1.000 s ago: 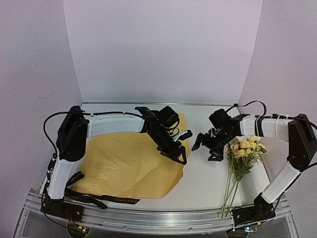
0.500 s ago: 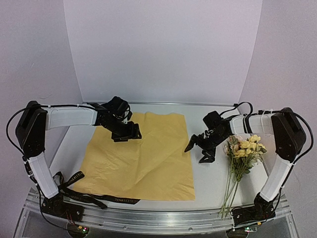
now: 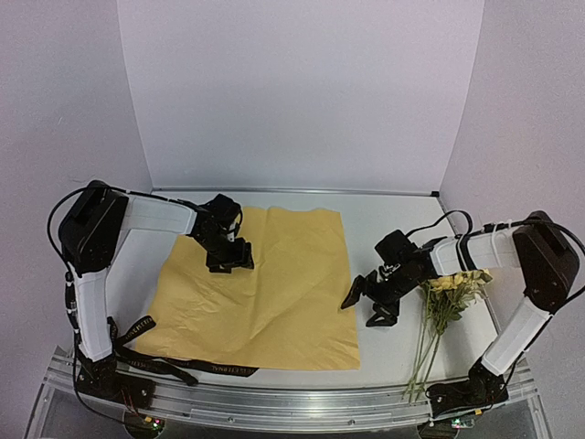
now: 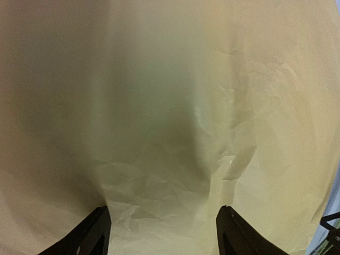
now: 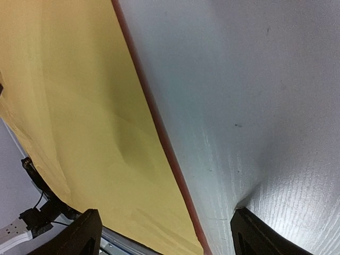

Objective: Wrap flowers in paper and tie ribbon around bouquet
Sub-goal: Adjust the flattened wrapping paper at the center of the board.

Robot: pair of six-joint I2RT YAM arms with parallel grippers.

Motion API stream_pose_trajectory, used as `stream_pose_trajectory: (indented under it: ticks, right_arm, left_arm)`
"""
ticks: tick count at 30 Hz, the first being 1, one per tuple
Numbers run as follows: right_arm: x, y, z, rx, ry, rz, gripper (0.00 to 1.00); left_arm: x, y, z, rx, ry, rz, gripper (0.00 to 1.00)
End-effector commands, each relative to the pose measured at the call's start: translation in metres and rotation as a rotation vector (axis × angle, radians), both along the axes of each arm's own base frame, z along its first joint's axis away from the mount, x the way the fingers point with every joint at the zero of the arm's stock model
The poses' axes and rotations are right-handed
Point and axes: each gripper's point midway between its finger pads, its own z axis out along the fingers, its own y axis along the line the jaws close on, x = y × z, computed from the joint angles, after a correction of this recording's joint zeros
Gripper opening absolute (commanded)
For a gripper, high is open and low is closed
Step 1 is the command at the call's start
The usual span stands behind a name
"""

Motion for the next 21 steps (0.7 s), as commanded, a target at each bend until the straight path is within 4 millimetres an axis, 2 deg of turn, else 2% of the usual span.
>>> stream_pose_trajectory:
  ticks: [1, 8, 11, 15, 21]
  right_arm:
    - [-0.009, -0.002, -0.017, -0.029, 0.005, -0.078, 0.80]
    - [-0.015, -0.002, -0.024, -0.028, -0.032, -0.150, 0.57]
    - [-0.016, -0.003, -0.024, -0.044, -0.056, -0.168, 0.43]
    - [-0.017, -0.001, -0.023, -0.062, -0.084, -0.172, 0.28]
    - [-0.007, 0.003, -0.020, -0.066, -0.114, -0.194, 0.07]
  left_arm:
    - [0.033, -0.033, 0.014, -0.069, -0.074, -0.067, 0.71]
    - [0.075, -0.076, 0.023, -0.143, -0.125, -0.150, 0.70]
    - [0.087, -0.097, 0.027, -0.201, -0.136, -0.203, 0.70]
    - [0.092, -0.121, 0.026, -0.258, -0.135, -0.268, 0.69]
    - [0.087, -0.151, 0.028, -0.346, -0.130, -0.344, 0.70]
